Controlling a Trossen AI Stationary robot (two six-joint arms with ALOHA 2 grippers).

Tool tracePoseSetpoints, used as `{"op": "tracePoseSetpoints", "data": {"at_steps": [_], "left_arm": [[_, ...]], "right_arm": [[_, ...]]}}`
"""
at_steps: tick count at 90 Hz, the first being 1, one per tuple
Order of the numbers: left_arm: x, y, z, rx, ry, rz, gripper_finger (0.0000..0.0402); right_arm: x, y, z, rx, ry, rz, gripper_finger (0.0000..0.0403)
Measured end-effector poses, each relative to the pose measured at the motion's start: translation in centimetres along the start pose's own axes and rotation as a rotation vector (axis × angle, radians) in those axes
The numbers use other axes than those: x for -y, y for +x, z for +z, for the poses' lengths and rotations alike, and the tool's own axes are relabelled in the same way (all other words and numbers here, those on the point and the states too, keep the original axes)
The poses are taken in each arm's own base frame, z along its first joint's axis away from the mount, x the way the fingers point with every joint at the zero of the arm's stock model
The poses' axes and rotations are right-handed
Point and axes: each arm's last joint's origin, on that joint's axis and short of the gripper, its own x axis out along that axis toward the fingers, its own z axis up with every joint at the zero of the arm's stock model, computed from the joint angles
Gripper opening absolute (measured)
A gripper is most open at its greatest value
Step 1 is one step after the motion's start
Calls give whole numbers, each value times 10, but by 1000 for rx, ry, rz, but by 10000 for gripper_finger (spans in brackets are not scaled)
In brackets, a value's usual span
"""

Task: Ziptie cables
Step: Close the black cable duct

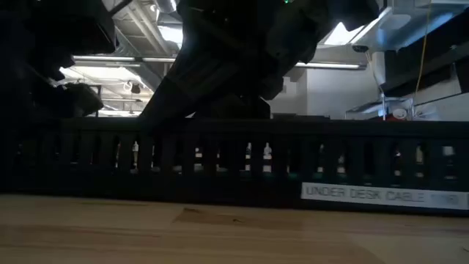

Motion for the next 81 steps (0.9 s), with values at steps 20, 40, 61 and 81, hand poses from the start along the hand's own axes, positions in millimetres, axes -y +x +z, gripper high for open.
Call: {"op": "tracePoseSetpoints", "data": {"at_steps": [20, 40, 61, 81], "left_arm": [[5, -3, 5, 23, -9, 2, 237], [6, 12, 6, 77, 81, 53, 236], [9, 29, 5, 113, 145, 32, 224], [12, 41, 8, 166, 132, 1, 161]], "right_arm": [[-1, -1, -1, -12, -1, 2, 223], [0, 0, -1, -8, -5, 7, 223], [-2, -1, -2, -18, -26, 21, 223], [-4, 0, 0, 17, -38, 56, 223]]}}
